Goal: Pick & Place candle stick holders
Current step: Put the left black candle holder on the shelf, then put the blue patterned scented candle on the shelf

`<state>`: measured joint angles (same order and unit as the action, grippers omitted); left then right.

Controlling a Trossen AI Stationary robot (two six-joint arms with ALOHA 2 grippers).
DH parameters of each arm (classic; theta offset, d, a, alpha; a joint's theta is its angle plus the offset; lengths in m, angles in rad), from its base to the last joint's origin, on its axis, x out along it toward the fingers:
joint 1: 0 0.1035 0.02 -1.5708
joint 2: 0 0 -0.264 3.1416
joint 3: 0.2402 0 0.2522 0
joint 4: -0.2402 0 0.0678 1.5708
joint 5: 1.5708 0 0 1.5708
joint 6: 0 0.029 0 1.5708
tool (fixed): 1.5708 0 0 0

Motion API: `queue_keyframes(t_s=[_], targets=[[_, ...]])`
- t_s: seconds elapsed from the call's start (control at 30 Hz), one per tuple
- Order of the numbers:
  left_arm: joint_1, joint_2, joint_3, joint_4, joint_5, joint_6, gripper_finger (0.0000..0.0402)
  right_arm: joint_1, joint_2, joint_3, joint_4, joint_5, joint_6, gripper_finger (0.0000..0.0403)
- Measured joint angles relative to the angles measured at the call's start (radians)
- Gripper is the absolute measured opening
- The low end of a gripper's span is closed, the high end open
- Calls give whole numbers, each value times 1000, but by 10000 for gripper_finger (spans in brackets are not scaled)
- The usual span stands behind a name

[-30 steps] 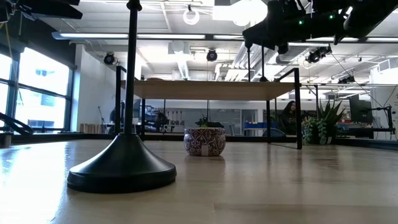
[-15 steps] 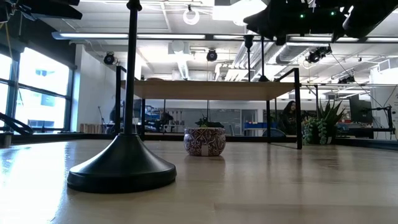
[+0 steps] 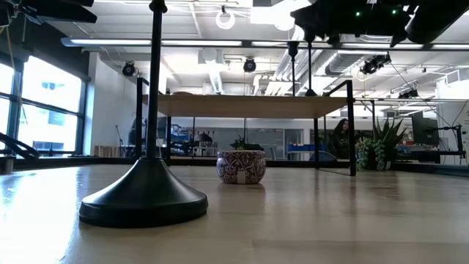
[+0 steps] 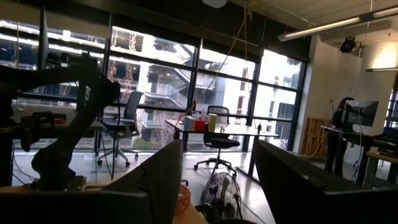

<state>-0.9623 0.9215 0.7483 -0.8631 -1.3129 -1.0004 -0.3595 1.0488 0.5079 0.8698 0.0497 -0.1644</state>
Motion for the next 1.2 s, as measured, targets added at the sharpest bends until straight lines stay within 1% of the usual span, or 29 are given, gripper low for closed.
queue_keyframes(t_s=[0.2, 0.3, 0.4, 0.63, 0.7, 0.77, 1.1, 1.2], targets=[[0, 0, 0, -2, 0, 0, 269, 0, -84, 0, 8, -5, -19, 193], [0, 0, 0, -2, 0, 0, 269, 0, -139, 0, -5, -55, -16, 193], [0, 0, 0, -2, 3, 0, 269, 0, -196, 0, -17, -150, 32, 193], [0, 0, 0, -3, 14, 0, 269, 1, -312, 0, -76, -509, 176, 193], [0, 0, 0, -3, 14, 0, 269, 6, -328, 0, -88, -577, 226, 193], [0, 0, 0, -3, 13, 0, 269, 19, -336, 0, -94, -587, 267, 193], [0, 0, 0, 1, -2, 0, 269, 53, -335, 0, -162, -574, 254, 193], [0, 0, 0, 1, -2, -1, 269, 53, -335, 0, -163, -574, 279, 193]])
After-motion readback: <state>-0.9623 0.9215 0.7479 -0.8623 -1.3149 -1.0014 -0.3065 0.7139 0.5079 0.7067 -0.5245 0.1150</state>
